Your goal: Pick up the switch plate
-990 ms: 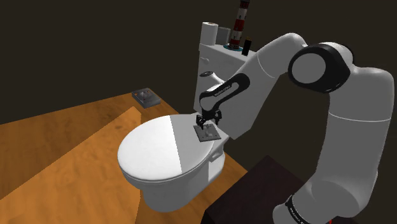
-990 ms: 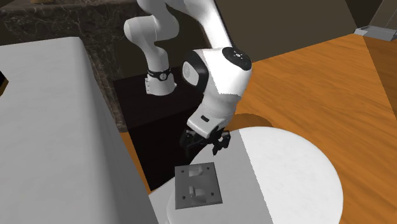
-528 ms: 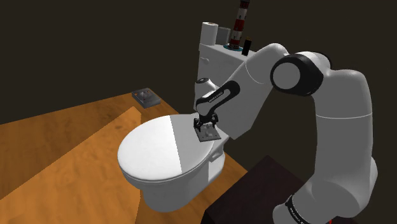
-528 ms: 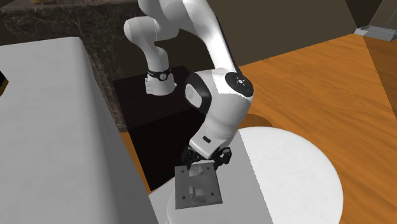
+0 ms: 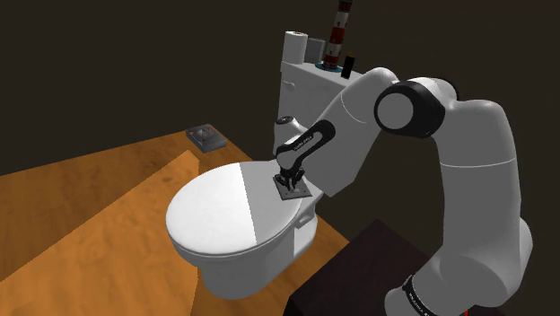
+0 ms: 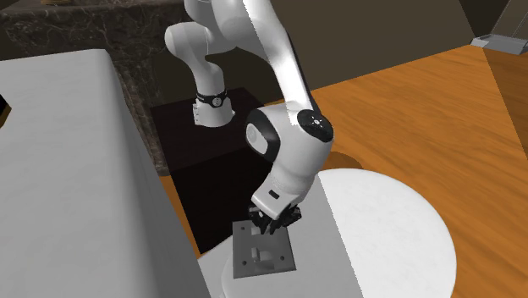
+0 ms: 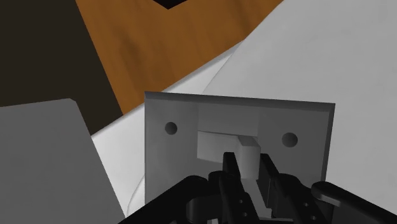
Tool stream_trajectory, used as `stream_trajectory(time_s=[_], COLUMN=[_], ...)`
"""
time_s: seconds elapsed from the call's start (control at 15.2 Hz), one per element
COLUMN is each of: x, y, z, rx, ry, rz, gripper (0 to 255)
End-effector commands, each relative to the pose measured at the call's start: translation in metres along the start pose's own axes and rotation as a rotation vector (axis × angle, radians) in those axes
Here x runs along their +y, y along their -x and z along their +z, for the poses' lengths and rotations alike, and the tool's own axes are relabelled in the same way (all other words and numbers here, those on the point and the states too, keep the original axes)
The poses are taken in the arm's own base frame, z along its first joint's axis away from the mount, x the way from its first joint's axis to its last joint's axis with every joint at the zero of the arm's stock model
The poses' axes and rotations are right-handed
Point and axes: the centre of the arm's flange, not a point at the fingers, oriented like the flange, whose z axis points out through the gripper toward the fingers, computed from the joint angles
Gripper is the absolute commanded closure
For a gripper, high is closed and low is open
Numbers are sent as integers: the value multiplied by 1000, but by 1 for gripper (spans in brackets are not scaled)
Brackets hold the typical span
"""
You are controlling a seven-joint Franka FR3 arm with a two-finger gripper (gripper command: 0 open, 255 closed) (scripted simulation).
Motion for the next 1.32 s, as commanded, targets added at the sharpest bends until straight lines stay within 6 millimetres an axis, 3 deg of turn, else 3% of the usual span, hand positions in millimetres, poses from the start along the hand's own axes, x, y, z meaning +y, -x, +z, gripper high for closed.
stream_trajectory(time_s=[0.0, 0.4, 1.25], x=[0, 0, 15], y=[0, 0, 3], z=[0, -1, -68], rx=[0, 0, 0], ry=[0, 0, 0], rz=[0, 0, 0], gripper=[255, 255, 255])
